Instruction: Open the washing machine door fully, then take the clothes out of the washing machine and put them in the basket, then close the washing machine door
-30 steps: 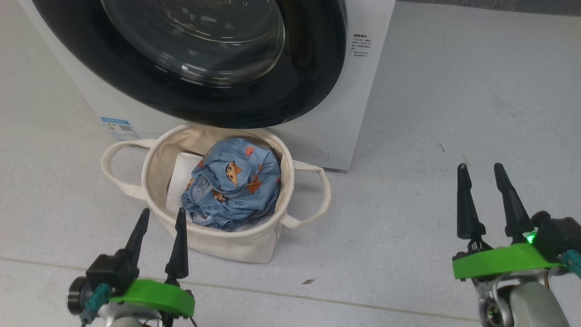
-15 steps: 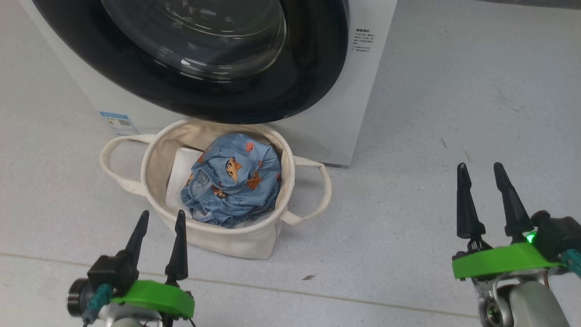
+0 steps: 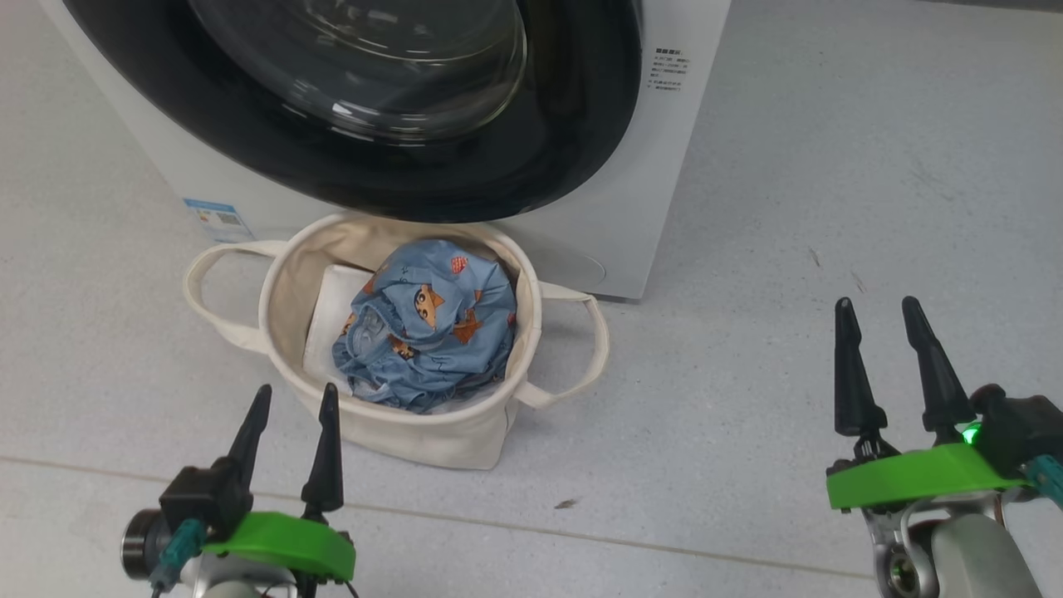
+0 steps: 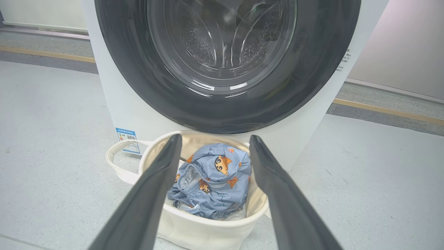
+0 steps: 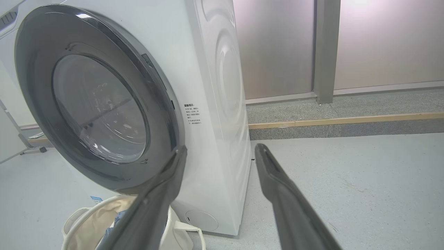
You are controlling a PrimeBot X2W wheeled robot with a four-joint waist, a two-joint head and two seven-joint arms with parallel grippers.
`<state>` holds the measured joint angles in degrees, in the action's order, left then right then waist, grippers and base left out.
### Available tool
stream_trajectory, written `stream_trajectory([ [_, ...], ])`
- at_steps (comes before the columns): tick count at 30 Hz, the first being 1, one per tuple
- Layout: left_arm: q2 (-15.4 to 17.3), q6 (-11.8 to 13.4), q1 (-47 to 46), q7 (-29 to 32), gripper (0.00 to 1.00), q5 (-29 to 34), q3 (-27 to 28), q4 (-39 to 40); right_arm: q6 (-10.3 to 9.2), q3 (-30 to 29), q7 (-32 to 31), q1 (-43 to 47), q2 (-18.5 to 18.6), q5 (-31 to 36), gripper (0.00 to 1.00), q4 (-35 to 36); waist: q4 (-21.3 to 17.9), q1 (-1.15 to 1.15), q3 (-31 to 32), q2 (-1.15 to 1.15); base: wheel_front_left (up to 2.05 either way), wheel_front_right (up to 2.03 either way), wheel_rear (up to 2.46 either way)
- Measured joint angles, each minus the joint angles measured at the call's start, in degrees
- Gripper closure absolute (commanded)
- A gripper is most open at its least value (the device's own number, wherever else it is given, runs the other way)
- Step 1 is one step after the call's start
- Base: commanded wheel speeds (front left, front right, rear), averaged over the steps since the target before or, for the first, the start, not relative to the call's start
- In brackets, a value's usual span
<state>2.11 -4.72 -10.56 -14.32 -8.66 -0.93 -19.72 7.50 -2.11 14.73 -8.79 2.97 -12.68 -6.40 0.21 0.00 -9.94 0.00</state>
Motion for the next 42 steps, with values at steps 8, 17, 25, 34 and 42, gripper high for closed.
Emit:
stream_trajectory([
  [8,0.0,0.0,0.0,0.0,0.0,0.0,0.1,0.0,0.0,0.0,0.0,0.0,0.0,0.0,0.0,0.0,0.2,0.0,0.1,0.0,0.0,0.0,0.0],
  [17,0.0,0.0,0.0,0.0,0.0,0.9,0.4,0.0,0.0,0.0,0.0,-0.1,0.0,-0.5,0.0,-0.2,0.3,0.0,0.8,0.0,0.0,0.0,0.0],
  [25,0.0,-0.4,0.0,0.0,0.0,1.0,1.0,0.0,0.0,0.0,0.0,0.0,0.0,-0.6,0.0,-0.5,0.4,0.0,1.6,0.0,0.0,0.0,0.0],
  [34,0.0,-0.4,0.0,0.0,0.0,0.8,1.4,0.2,0.0,0.1,0.0,0.0,0.0,-0.6,0.0,-0.7,0.4,0.0,2.1,0.0,0.0,0.0,0.0],
  [42,-0.2,-0.4,2.3,1.1,1.0,-1.6,1.5,-3.5,0.0,0.1,-0.5,2.3,-0.3,-2.6,1.0,-4.8,0.4,0.0,2.4,0.0,0.0,0.0,0.0],
])
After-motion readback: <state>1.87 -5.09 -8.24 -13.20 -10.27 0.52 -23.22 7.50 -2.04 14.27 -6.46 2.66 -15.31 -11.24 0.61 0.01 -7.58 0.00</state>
